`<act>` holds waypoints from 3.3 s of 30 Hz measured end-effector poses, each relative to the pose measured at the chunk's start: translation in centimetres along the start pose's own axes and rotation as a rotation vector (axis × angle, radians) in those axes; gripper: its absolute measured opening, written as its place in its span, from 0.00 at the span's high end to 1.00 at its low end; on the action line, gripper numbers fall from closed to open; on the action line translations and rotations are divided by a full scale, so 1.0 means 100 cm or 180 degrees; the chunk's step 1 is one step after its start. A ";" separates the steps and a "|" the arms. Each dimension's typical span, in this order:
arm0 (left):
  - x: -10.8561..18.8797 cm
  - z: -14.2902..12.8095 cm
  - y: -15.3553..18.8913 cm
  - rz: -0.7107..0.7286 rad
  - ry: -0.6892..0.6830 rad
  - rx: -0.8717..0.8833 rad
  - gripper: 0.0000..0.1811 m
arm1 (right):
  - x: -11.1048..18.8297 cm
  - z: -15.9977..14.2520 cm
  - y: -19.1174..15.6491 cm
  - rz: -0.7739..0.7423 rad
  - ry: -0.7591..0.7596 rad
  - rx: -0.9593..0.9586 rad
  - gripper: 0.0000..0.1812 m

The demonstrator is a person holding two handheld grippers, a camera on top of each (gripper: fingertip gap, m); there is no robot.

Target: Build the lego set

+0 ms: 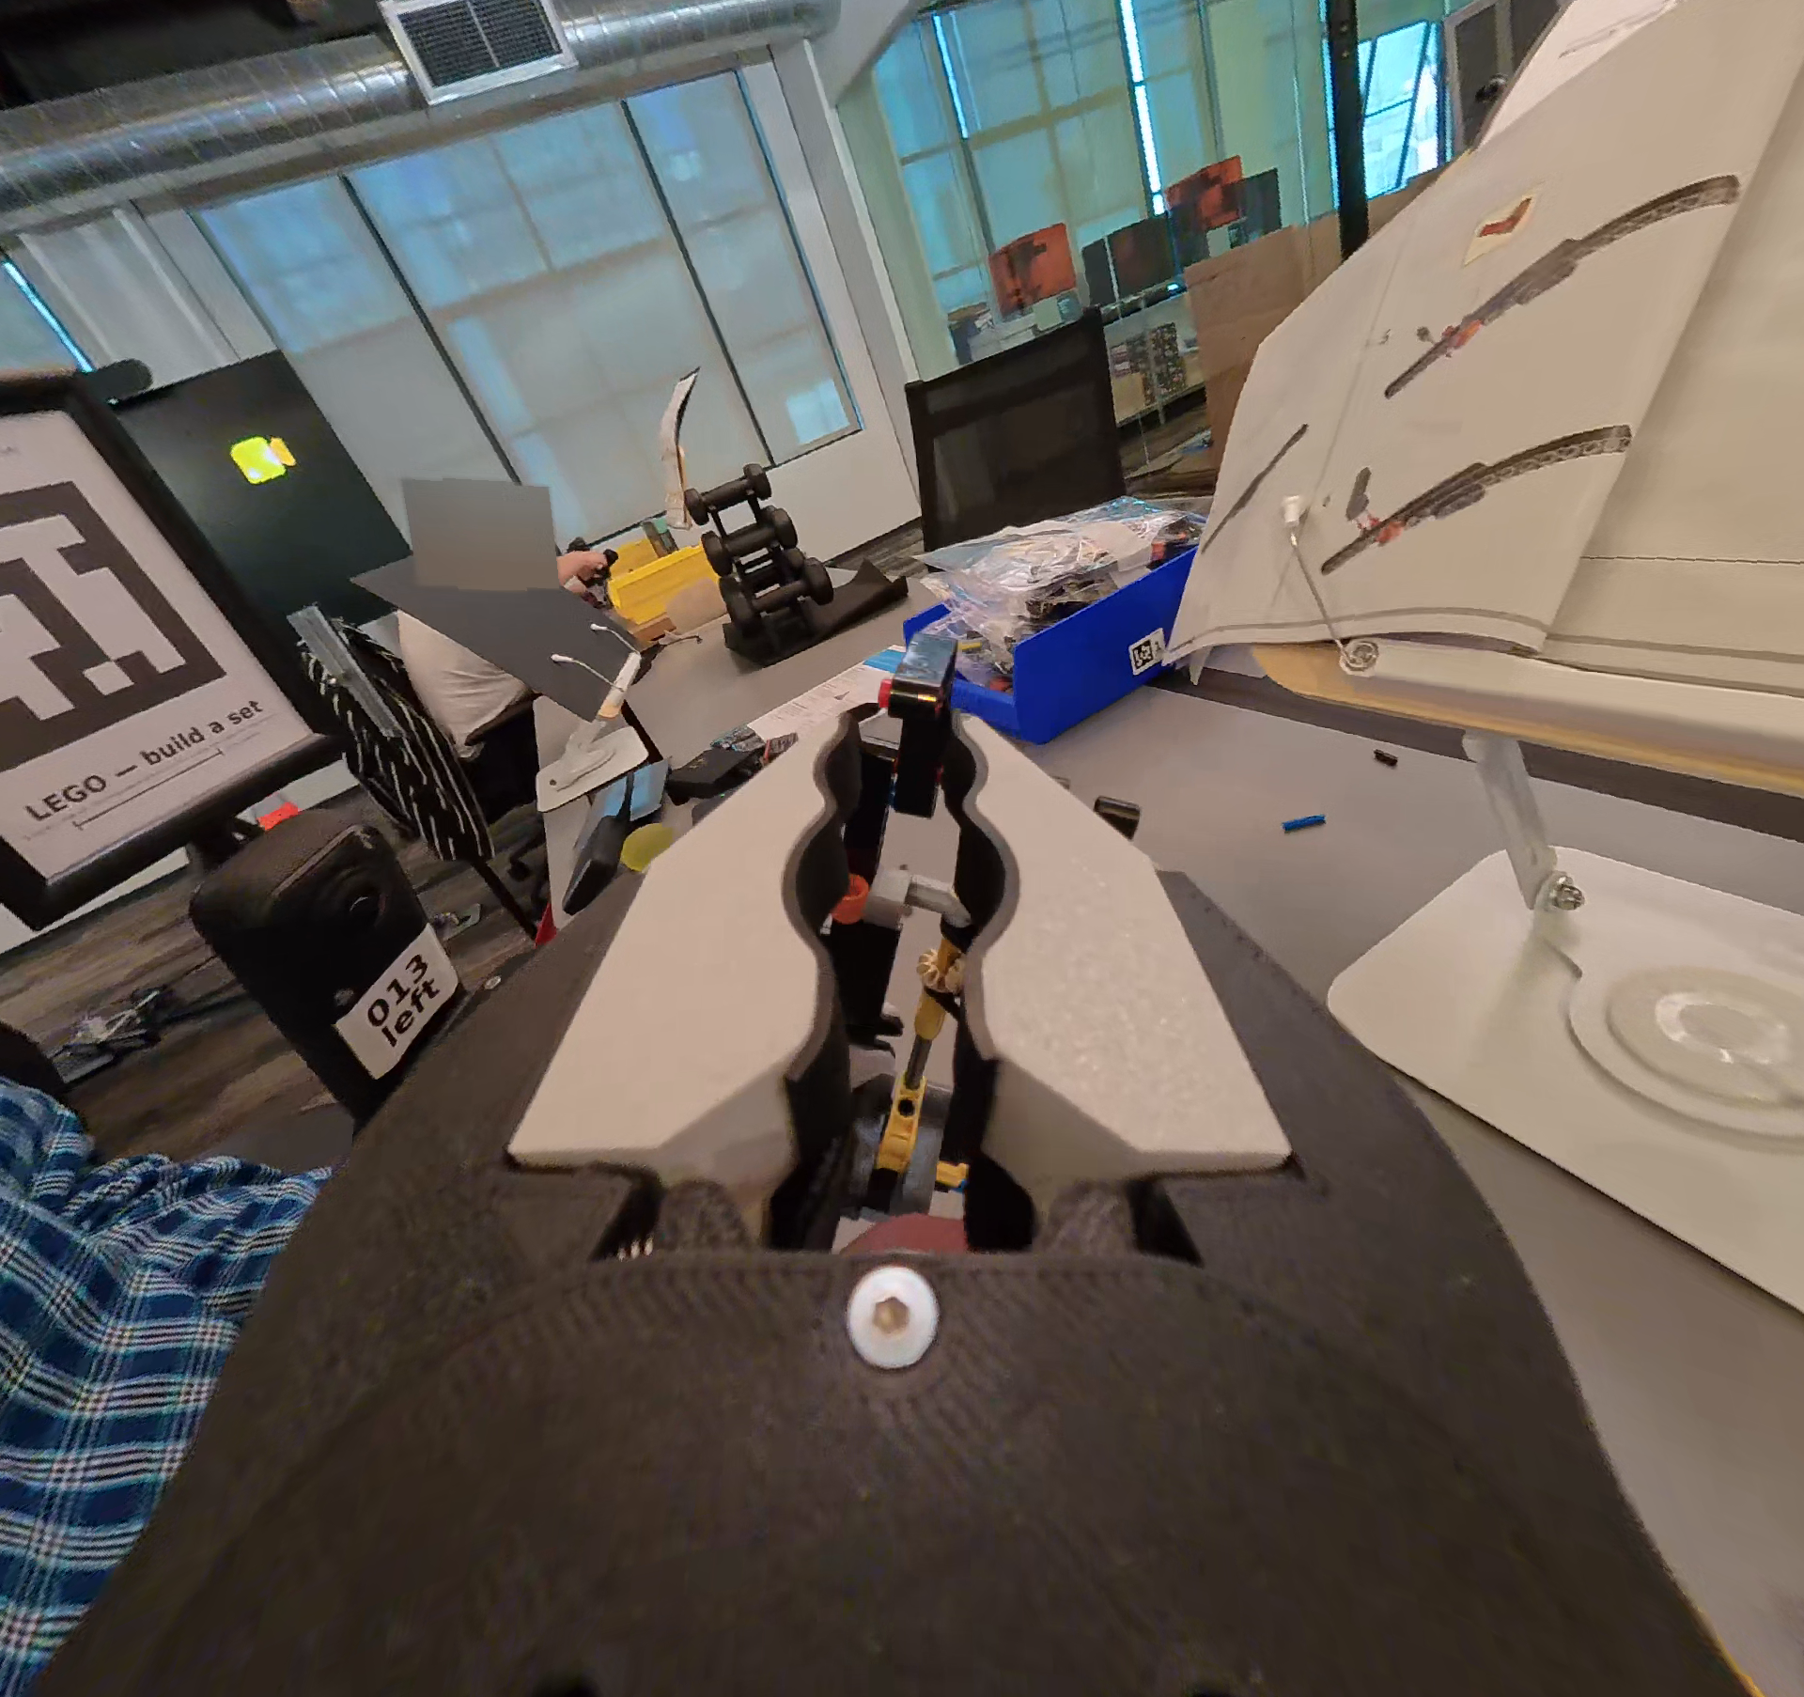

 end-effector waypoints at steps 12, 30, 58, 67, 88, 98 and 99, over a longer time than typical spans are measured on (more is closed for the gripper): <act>0.002 0.007 -0.009 0.0060 0.0170 0.0234 0.97 | -0.002 -0.004 -0.003 -0.0357 -0.0113 0.0389 0.75; 0.001 0.011 0.001 0.0192 0.0197 -0.0141 0.97 | -0.004 -0.006 -0.009 -0.0132 -0.0089 0.0007 0.92; 0.008 0.004 -0.034 -0.1547 0.0332 0.2966 0.97 | 0.017 -0.020 0.027 -0.0018 -0.0422 -0.0125 0.80; 0.005 -0.002 -0.016 -0.1816 0.0125 0.2907 0.97 | 0.014 -0.027 0.034 0.0385 -0.0160 -0.0745 0.88; 0.047 -0.051 -0.042 -0.1924 -0.1850 0.1994 0.97 | 0.058 -0.063 0.071 -0.0144 -0.1102 -0.0245 0.88; 0.065 -0.112 -0.052 -0.2076 -0.3056 0.1527 0.97 | 0.103 -0.088 0.092 -0.0479 -0.1654 0.0058 0.87; 0.065 -0.115 -0.055 -0.2075 -0.3100 0.1491 0.97 | 0.112 -0.085 0.094 -0.0537 -0.1642 0.0081 0.87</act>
Point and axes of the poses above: each gripper's, where its closed fingertips meet, x back along the fingers, z out of its top, y = z × x across the jaws, the point moved 4 cm from there along x, back along the fingers, and after that the axes turned 4 degrees about -y, right-handed, at the moved point
